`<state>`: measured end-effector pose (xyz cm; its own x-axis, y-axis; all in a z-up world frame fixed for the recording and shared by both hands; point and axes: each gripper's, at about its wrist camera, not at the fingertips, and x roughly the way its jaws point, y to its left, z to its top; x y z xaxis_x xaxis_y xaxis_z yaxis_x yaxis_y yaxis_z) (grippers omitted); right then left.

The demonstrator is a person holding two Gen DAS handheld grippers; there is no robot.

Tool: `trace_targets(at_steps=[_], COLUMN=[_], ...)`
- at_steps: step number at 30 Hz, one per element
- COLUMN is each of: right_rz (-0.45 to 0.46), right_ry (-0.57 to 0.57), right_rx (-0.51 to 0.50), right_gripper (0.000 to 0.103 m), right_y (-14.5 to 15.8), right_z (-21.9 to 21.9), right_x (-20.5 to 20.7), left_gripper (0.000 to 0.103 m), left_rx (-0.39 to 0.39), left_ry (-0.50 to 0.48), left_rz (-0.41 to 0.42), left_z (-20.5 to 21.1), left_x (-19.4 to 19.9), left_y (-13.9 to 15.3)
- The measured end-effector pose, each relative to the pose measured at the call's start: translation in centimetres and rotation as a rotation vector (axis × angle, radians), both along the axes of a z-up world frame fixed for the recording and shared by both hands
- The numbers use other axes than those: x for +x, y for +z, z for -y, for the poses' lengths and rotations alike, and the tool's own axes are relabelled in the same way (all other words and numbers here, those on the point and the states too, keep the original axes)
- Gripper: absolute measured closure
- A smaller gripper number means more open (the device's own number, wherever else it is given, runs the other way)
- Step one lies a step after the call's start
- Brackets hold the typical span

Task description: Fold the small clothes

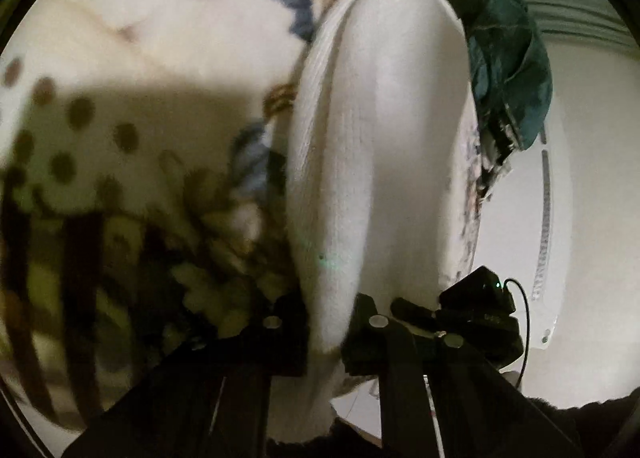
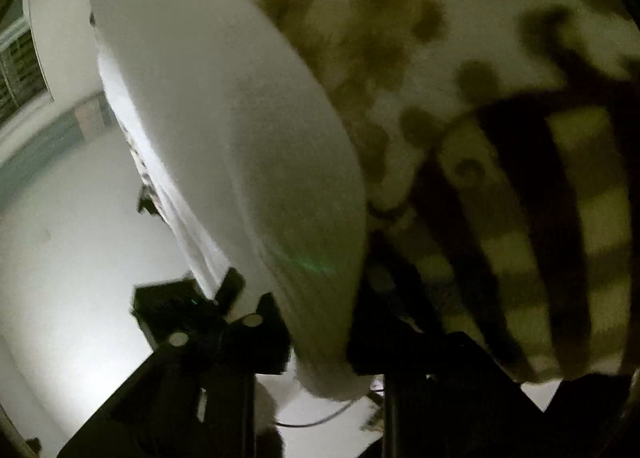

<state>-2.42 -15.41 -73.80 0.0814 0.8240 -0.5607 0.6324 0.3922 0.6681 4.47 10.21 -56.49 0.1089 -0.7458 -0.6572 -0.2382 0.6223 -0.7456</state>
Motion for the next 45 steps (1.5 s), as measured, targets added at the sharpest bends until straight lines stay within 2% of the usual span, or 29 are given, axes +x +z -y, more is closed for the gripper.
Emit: trace_targets(at_steps=[4, 8, 11, 13, 14, 18, 22, 24, 26, 27, 28, 29, 30, 31, 33, 35, 37, 39, 40, 41, 42, 43, 44, 45], right_rz=[0.051, 0.154, 0.245, 0.315, 0.34, 0.448, 0.506, 0.499, 0.476, 0.458, 0.433, 0.427, 0.443, 0.474, 0.506, 0.497, 0.472, 0.425, 0.413, 0.414, 0.417, 0.416, 0.419, 0.436], right_ry=[-0.01, 0.002, 0.003, 0.017, 0.022, 0.018, 0.014, 0.025, 0.046, 0.046, 0.037, 0.031, 0.009, -0.014, -0.043, -0.042, 0.006, 0.1, 0.136, 0.164, 0.201, 0.239, 0.258, 0.252], right_rx=[-0.007, -0.014, -0.026, -0.058, -0.065, -0.129, -0.179, -0.198, -0.191, -0.184, -0.177, -0.164, -0.14, -0.124, -0.129, -0.212, -0.316, -0.399, -0.42, -0.422, -0.43, -0.449, -0.469, -0.492], right_gripper=[0.086, 0.086, 0.086, 0.086, 0.086, 0.086, 0.086, 0.086, 0.085, 0.08, 0.067, 0.056, 0.034, 0.018, 0.016, 0.016, 0.016, 0.016, 0.017, 0.021, 0.045, 0.088, 0.095, 0.095], right_y=[3.3, 8.8, 13.3, 16.1, 17.0, 19.3, 18.5, 17.4, 15.9, 15.1, 14.1, 13.7, 13.7, 14.2, 15.0, 15.2, 14.8, 13.4, 12.6, 11.9, 11.4, 11.1, 10.9, 11.3], right_z=[0.0, -0.3, 0.7, 1.1, 3.0, 5.0, 5.6, 7.5, 7.4, 7.7, 8.0, 8.7, 9.3, 10.1, 11.8, 13.0, 13.7, 13.4, 13.1, 12.8, 12.1, 11.3, 10.8, 10.6], right_x=[-0.2, 1.9, 5.7, 9.7, 12.5, 23.5, 36.5, 41.5, 46.2, 47.6, 49.5, 50.0, 50.4, 50.2, 49.3, 47.8, 47.1, 47.2, 47.4, 47.4, 47.8, 48.1, 48.2, 48.3], left_gripper=[0.094, 0.094, 0.094, 0.094, 0.094, 0.094, 0.094, 0.093, 0.083, 0.07, 0.053, 0.046, 0.043, 0.042, 0.041, 0.041, 0.041, 0.041, 0.043, 0.055, 0.097, 0.098, 0.098, 0.098], left_rx=[-0.086, -0.123, -0.152, -0.169, -0.17, -0.13, -0.103, -0.105, -0.139, -0.176, -0.204, -0.224, -0.23, -0.225, -0.107, 0.076, 0.199, 0.335, 0.361, 0.421, 0.441, 0.457, 0.466, 0.455], left_ry=[0.064, 0.067, 0.082, 0.096, 0.097, 0.1, 0.118, 0.112, 0.142, 0.185, 0.229, 0.279, 0.319, 0.33, 0.288, 0.162, 0.045, -0.123, -0.162, -0.213, -0.236, -0.253, -0.234, -0.203], left_rz=[0.026, 0.112, 0.178, 0.205, 0.215, 0.255, 0.232, 0.179, 0.087, 0.049, 0.055, 0.087, 0.123, 0.139, 0.188, 0.261, 0.269, 0.257, 0.271, 0.313, 0.337, 0.357, 0.397, 0.432], left_z=[-0.9, -1.0, -0.1, 0.6, 0.8, 0.6, 0.5, 0.8, 0.3, -0.4, -1.1, -1.8, -2.6, -2.9, -2.9, -1.3, 0.7, 4.3, 5.3, 6.8, 7.4, 7.9, 7.6, 6.8], left_x=[0.5, 3.3, 7.5, 10.9, 13.0, 23.0, 31.8, 35.9, 38.5, 39.2, 39.2, 39.0, 38.5, 38.3, 37.7, 37.7, 38.8, 40.0, 40.4, 40.6, 40.7, 40.7, 40.3, 39.9], left_y=[3.3, 8.6, 11.7, 12.8, 13.0, 12.0, 8.8, 6.8, 4.6, 3.9, 3.9, 4.3, 4.8, 5.1, 6.2, 7.3, 6.6, 4.9, 4.5, 4.3, 4.3, 4.6, 5.3, 6.2])
